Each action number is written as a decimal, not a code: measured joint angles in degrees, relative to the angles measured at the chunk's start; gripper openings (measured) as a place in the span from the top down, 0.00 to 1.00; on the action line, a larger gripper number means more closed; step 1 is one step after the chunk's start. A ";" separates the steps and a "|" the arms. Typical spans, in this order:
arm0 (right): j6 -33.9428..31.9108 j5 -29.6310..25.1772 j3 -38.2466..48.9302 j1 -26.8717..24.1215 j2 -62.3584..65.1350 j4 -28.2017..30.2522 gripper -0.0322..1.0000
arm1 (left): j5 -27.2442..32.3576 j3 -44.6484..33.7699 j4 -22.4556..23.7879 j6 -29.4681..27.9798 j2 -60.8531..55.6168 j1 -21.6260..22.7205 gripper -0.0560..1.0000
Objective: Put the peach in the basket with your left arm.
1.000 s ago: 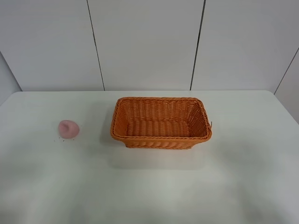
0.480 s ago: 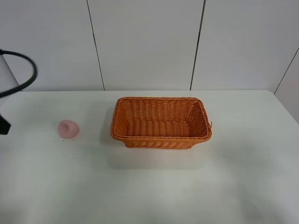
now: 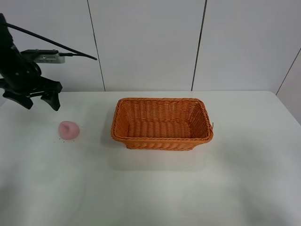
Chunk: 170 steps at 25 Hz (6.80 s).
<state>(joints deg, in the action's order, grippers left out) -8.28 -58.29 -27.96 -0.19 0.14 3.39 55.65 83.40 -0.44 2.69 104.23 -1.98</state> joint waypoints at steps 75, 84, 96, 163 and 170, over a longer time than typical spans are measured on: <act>0.00 0.00 0.00 0.00 0.00 0.00 0.30 | 4.98 41.06 -3.83 -2.69 37.54 -33.42 0.76; 0.00 0.00 0.00 0.00 0.00 0.00 0.30 | 8.41 41.46 -3.73 -2.69 38.19 -33.36 0.15; 0.00 0.00 0.00 0.00 0.00 0.00 0.30 | 11.37 43.88 -3.87 -2.69 27.67 -29.32 0.12; 0.00 0.00 0.00 0.00 0.00 0.00 0.30 | 6.45 -53.87 -0.65 -0.09 -78.67 -1.14 0.14; 0.00 0.00 0.00 0.00 0.00 0.00 0.30 | 4.87 -54.98 -0.34 -0.07 -91.77 -1.14 0.14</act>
<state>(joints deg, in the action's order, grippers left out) -8.28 -58.29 -27.96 -0.19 0.14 3.39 60.52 28.43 -0.78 2.62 12.46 -3.11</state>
